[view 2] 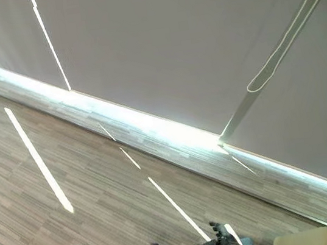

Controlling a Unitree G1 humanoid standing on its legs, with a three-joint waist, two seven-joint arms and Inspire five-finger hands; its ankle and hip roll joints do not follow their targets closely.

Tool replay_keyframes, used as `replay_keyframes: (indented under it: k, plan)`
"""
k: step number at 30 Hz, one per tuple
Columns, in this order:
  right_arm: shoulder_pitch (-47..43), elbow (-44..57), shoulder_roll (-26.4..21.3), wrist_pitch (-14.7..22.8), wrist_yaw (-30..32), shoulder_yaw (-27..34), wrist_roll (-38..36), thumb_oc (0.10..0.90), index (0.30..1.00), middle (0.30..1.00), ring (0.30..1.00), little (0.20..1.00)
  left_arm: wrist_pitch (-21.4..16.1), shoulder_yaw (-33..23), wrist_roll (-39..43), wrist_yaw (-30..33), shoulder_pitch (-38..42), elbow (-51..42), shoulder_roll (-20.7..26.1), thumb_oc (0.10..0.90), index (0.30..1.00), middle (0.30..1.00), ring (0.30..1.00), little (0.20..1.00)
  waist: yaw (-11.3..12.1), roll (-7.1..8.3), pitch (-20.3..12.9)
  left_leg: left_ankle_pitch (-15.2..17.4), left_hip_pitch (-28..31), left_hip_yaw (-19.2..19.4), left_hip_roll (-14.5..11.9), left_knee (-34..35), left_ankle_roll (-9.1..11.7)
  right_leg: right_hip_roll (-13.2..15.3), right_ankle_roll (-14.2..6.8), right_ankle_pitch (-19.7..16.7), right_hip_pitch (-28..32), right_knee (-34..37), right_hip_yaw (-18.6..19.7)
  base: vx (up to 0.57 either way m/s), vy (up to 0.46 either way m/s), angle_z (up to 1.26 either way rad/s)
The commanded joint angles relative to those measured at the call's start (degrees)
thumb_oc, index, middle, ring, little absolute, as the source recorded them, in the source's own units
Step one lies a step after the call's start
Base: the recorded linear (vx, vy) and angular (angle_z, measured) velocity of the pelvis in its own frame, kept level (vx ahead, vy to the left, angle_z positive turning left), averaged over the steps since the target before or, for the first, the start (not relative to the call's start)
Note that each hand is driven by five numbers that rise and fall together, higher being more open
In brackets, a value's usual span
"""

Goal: Pick up all the scattered cushions and arrange them neatly on the sofa.

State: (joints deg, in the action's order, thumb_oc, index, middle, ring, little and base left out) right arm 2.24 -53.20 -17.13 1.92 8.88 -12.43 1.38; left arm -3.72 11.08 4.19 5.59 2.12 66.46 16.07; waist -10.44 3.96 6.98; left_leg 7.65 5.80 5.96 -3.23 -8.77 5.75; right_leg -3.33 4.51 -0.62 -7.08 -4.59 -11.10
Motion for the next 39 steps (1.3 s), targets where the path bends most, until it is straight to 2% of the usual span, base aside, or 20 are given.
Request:
replay_keyframes:
  k: [1, 2, 4, 5, 6, 7, 11, 14, 18, 19, 22, 26, 29, 30, 32, 33, 34, 35, 37, 39]
  plan:
    - [-0.4, 1.5, -2.2, 1.1, 1.6, 0.3, -2.0, 0.800, 0.900, 0.900, 0.900, 0.900, -1.0, 1.6, -0.7, 1.2, 1.3, -1.5, 2.3, 0.800, 0.900, 0.900, 0.900, 0.900, -0.4, 4.50, -0.1, -2.6, -11.1, 1.9, 2.8, -18.6, -0.2, 3.3, -7.7, 1.9, 4.7, 2.2, 7.2, 0.24, 0.160, -0.25]
    - [-0.4, 1.8, -1.9, 1.2, 1.6, 0.9, -3.6, 0.800, 0.900, 0.900, 0.900, 0.900, -1.2, 1.7, -0.4, 1.4, 0.9, -1.3, 1.9, 0.800, 0.900, 0.900, 0.900, 0.900, 0.5, 4.79, -0.1, 0.8, -13.2, 0.0, 1.7, -13.6, -1.9, 3.9, -8.8, 2.5, 5.7, 2.2, 10.3, 0.21, 0.154, -0.74]
    - [-0.5, 2.1, -1.8, 1.3, 1.8, 0.9, -3.8, 0.800, 0.900, 0.900, 0.900, 0.900, -1.3, 1.7, -0.1, 1.4, 0.8, -1.3, 1.7, 0.800, 0.900, 0.900, 0.900, 0.900, 1.0, 4.55, 0.1, 0.5, -13.5, -2.3, 2.2, -11.0, -2.0, 3.7, -9.0, 2.6, 5.9, 2.0, 11.9, 0.17, 0.163, -1.33]
    - [-0.9, 2.6, -2.0, 1.5, 1.8, 0.8, -3.9, 0.800, 0.900, 0.900, 0.900, 0.900, -1.7, 1.7, 0.2, 1.4, 0.8, -1.1, 1.6, 0.800, 0.900, 0.900, 0.900, 0.900, 1.9, 3.90, 0.4, -1.5, -13.9, -7.2, 3.0, -5.8, -1.6, 2.9, -9.2, 2.8, 6.0, 1.4, 14.3, 0.12, 0.146, -1.14]
    - [-0.9, 2.6, -2.0, 1.5, 1.8, 0.8, -3.9, 0.800, 0.900, 0.900, 0.900, 0.900, -1.7, 1.7, 0.2, 1.4, 0.8, -1.1, 1.6, 0.800, 0.900, 0.900, 0.900, 0.900, 1.9, 3.97, 0.3, -1.8, -13.8, -7.2, 3.1, -5.4, -1.6, 3.0, -9.2, 2.8, 5.9, 1.4, 14.3, 0.15, 0.255, -0.88]
    - [-1.1, 2.6, -2.1, 1.3, 1.4, 1.0, -3.6, 0.800, 0.900, 0.900, 0.900, 0.900, -1.9, 1.5, 0.5, 1.3, 0.5, -0.4, 1.0, 0.800, 0.900, 0.900, 0.900, 0.900, 2.0, 3.04, 0.5, -1.9, -13.0, -12.0, 4.1, -3.9, -1.3, 2.6, -9.7, 3.5, 5.5, -0.3, 17.3, 0.08, 0.160, -1.09]
    - [-2.4, 2.5, -0.9, 0.9, 0.8, 0.6, -2.5, 0.800, 0.900, 0.900, 0.900, 0.900, -1.6, 1.0, -0.5, 1.4, 0.1, 0.9, 1.4, 0.800, 0.900, 0.900, 0.900, 0.900, 1.0, 2.13, 0.0, -2.3, -10.4, -7.2, 3.1, 0.9, -3.0, 3.2, -11.5, 2.2, 2.8, -2.5, 20.4, 0.09, 0.332, -1.48]
    - [-4.1, 2.6, 0.5, 1.0, 0.5, -1.2, -1.1, 0.800, 0.900, 0.900, 0.900, 0.900, -1.7, -0.2, -0.5, 1.9, 0.5, 0.6, 3.1, 0.800, 0.900, 0.900, 0.900, 0.900, 2.2, 1.99, 0.4, -3.0, -7.4, -1.1, 2.1, 5.4, -4.3, 5.5, -13.6, 1.3, 0.1, -5.5, 14.6, 0.02, 0.179, -1.18]
    - [-4.2, 0.7, 1.2, 1.1, 0.5, -1.3, -0.2, 0.800, 0.900, 0.900, 0.900, 0.900, -1.5, -1.5, -0.2, 2.2, -0.3, 0.9, 3.5, 0.800, 0.900, 0.900, 0.900, 0.900, 3.7, 1.83, 0.1, -2.8, -3.8, 3.8, 2.0, 8.4, -4.4, 8.7, -12.9, 1.2, 0.4, -4.6, 0.3, 0.05, 0.108, -1.17]
    - [-4.1, 0.3, 1.2, 1.1, 0.8, -0.8, 0.0, 0.800, 0.900, 0.900, 0.900, 0.900, -1.5, -1.9, -0.1, 2.0, -0.6, 0.9, 3.4, 0.800, 0.900, 0.900, 0.900, 0.900, 4.1, 1.94, -0.5, -2.3, -2.7, 6.2, 2.1, 8.8, -4.4, 9.3, -12.5, 0.9, 0.5, -3.2, -5.6, 0.08, 0.080, -0.61]
    - [-4.0, 0.2, 0.8, 1.0, 0.9, -0.8, 0.3, 0.800, 0.900, 0.900, 0.900, 0.900, -1.5, -2.1, -0.3, 1.8, -1.0, 1.0, 3.0, 0.800, 0.900, 0.900, 0.900, 0.900, 4.2, 1.90, -0.6, -1.6, -1.6, 7.5, 2.1, 8.8, -4.6, 9.0, -12.6, 0.7, 1.0, -2.4, -7.4, 0.06, 0.041, -0.65]
    - [-2.4, 0.9, -0.3, 1.2, 0.9, 0.2, -0.3, 0.800, 0.900, 0.900, 0.900, 0.900, -1.7, -1.3, -1.1, 1.1, -1.1, 0.9, 1.5, 0.800, 0.900, 0.900, 0.900, 0.900, 2.5, 2.03, -1.7, -0.6, -2.0, 8.0, 3.4, 6.4, -4.1, 6.6, -11.8, 1.2, 3.6, 2.3, -1.9, 0.07, -0.005, -0.26]
    - [-2.0, 1.1, -0.5, 1.2, 0.9, 0.5, -0.5, 0.800, 0.900, 0.900, 0.900, 0.900, -1.8, -0.7, -1.4, 0.8, -1.1, 0.5, 1.2, 0.800, 0.900, 0.900, 0.900, 0.900, 2.1, 1.99, -1.7, 0.2, -2.3, 8.2, 3.2, 3.9, -3.7, 6.1, -11.4, 1.4, 4.4, 3.1, -0.8, 0.07, -0.053, -0.07]
    - [-2.0, 1.4, -1.1, 1.3, 0.9, 0.7, -0.9, 0.800, 0.900, 0.900, 0.900, 0.900, -1.9, -0.1, -1.3, 0.4, -0.9, 0.2, 0.7, 0.800, 0.900, 0.900, 0.900, 0.900, 1.8, 2.28, -0.9, -0.4, -4.7, 8.0, 1.8, -5.3, -1.9, 5.3, -10.2, 1.7, 5.9, 4.3, 1.5, 0.05, -0.092, -0.04]
    - [-2.2, 1.2, -1.5, 1.3, 1.1, 0.5, -1.2, 0.800, 0.900, 0.900, 0.900, 0.900, -1.8, 0.2, -1.1, 0.5, -0.7, -0.4, 0.6, 0.800, 0.900, 0.900, 0.900, 0.900, 2.3, 2.51, 0.0, -3.4, -8.3, 7.2, 0.1, -14.2, 0.0, 4.9, -9.0, 1.9, 7.4, 5.2, 2.7, 0.04, -0.078, 0.09]
    - [-2.2, 1.2, -1.5, 1.3, 1.1, 0.5, -1.2, 0.800, 0.900, 0.900, 0.900, 0.900, -1.8, 0.2, -1.1, 0.5, -0.7, -0.4, 0.6, 0.800, 0.900, 0.900, 0.900, 0.900, 2.2, 2.52, 0.0, -3.4, -8.4, 7.2, 0.2, -14.2, 0.0, 4.9, -9.0, 1.9, 7.4, 5.2, 2.7, 0.03, -0.017, -0.33]
    - [-2.5, 0.9, -1.7, 1.1, 1.1, 0.2, -1.8, 0.800, 0.900, 0.900, 0.900, 0.900, -1.9, 0.2, 0.0, 0.8, -0.5, -0.4, 0.2, 0.800, 0.900, 0.900, 0.900, 0.900, 3.2, 2.40, 0.9, -4.2, -10.8, 4.5, 0.4, -16.7, -0.2, 4.4, -8.3, 2.4, 8.6, 5.3, 4.2, 0.11, 0.053, -0.57]
    - [-2.7, 0.7, -1.8, 1.2, 1.1, 0.0, -1.9, 0.800, 0.900, 0.900, 0.900, 0.900, -1.9, -0.1, 1.0, 1.0, -0.7, -0.2, -0.1, 0.800, 0.900, 0.900, 0.900, 0.900, 4.2, 2.57, 0.9, -2.6, -13.0, 1.2, 1.2, -12.9, -1.3, 5.0, -8.9, 2.7, 8.9, 5.3, 6.1, 0.15, 0.079, -0.54]
    - [-2.7, 0.6, -1.9, 1.3, 1.2, 0.1, -2.1, 0.800, 0.900, 0.900, 0.900, 0.900, -2.0, -0.1, 1.2, 1.1, -0.8, 0.0, -0.1, 0.800, 0.900, 0.900, 0.900, 0.900, 4.5, 2.76, 0.7, -2.2, -13.4, -0.2, 1.4, -9.9, -1.6, 5.4, -9.3, 3.0, 8.9, 5.3, 6.9, 0.16, 0.090, -0.78]
    - [-3.2, 0.1, -2.1, 1.3, 1.3, -0.3, -2.0, 0.800, 0.900, 0.900, 0.900, 0.900, -2.4, -0.2, 2.3, 1.3, -0.7, 0.6, -0.4, 0.800, 0.900, 0.900, 0.900, 0.900, 6.4, 1.38, 1.1, -6.7, -14.9, -9.2, 2.0, 0.5, -1.0, 4.0, -9.5, 4.2, 9.9, 4.8, 11.1, 0.20, 0.117, -0.78]
